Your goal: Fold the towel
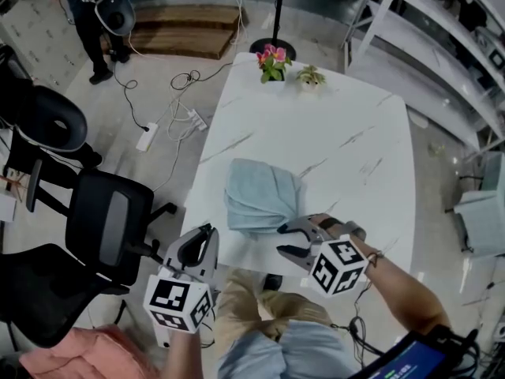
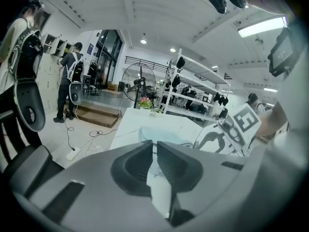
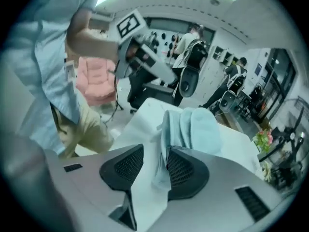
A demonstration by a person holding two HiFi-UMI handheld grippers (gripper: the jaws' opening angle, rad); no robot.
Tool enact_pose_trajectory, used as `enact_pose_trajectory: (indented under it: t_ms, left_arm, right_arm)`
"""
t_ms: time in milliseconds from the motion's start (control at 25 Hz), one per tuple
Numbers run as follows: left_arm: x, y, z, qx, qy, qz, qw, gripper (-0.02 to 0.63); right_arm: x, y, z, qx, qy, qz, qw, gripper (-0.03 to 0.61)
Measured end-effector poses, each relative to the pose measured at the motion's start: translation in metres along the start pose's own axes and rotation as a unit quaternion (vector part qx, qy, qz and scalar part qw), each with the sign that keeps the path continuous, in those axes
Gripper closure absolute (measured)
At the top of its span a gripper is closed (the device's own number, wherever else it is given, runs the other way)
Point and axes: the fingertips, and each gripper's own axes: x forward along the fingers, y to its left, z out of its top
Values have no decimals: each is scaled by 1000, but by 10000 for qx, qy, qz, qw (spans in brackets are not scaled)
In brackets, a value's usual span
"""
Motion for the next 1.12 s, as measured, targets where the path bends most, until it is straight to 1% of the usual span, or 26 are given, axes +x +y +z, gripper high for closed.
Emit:
enact_pose_trajectory:
  t_ms: [40, 120, 160, 200, 240, 280, 320, 440, 480, 560, 600, 720, 800, 920, 1040, 1120]
  left_arm:
    - [1, 0, 1, 0, -9, 1, 10000, 583]
    - [1, 1, 4, 3, -36, 20, 10000, 583]
    - [1, 2, 5, 4, -50, 31, 10000, 583]
    - [2, 3, 7, 2, -62, 42, 10000, 583]
    - [2, 3, 7, -3, -70, 51, 10000, 583]
    - [2, 3, 7, -12, -73, 60, 10000, 583]
    - [2, 3, 7, -26, -70, 70, 9999, 583]
    - [1, 5, 4, -84, -47, 123, 9999, 583]
    - [1, 6, 3, -107, -43, 149, 9998, 583]
    - [0, 11, 0, -153, -42, 211, 9997, 583]
    - [0, 14, -2, -178, -37, 246, 9995, 583]
    - [-1, 21, -10, -258, 2, 321, 9992, 583]
    - [2, 19, -15, -297, 45, 275, 9992, 583]
    - [16, -1, -27, -261, 183, -19, 9995, 583]
    - [38, -22, -45, -250, 362, -320, 9985, 583]
    - [51, -29, -58, -256, 544, -444, 9972, 583]
  right_arm:
    - [-9, -8, 15, 261, -326, 4, 9991, 422]
    - [-28, -32, 43, 684, -905, -238, 9933, 453]
    - [-34, -46, 53, 789, -1072, -453, 9901, 482]
    - [-36, -59, 59, 801, -1110, -669, 9883, 494]
    - [-33, -69, 61, 734, -1027, -832, 9885, 497]
    - [-25, -75, 60, 633, -868, -901, 9901, 493]
    - [-13, -76, 56, 534, -676, -872, 9925, 484]
    - [23, -66, 38, 289, -133, -547, 9980, 452]
    - [31, -64, 33, 232, -4, -495, 9985, 425]
    - [40, -66, 25, 234, 113, -578, 9980, 421]
    - [42, -68, 23, 309, 125, -644, 9974, 435]
    - [46, -76, 18, 607, 144, -740, 9953, 447]
    - [46, -83, 18, 819, 75, -765, 9937, 517]
    - [40, -88, 22, 1081, -92, -705, 9916, 522]
    - [36, -92, 24, 1092, -183, -754, 9910, 525]
    - [32, -94, 27, 1126, -288, -809, 9899, 528]
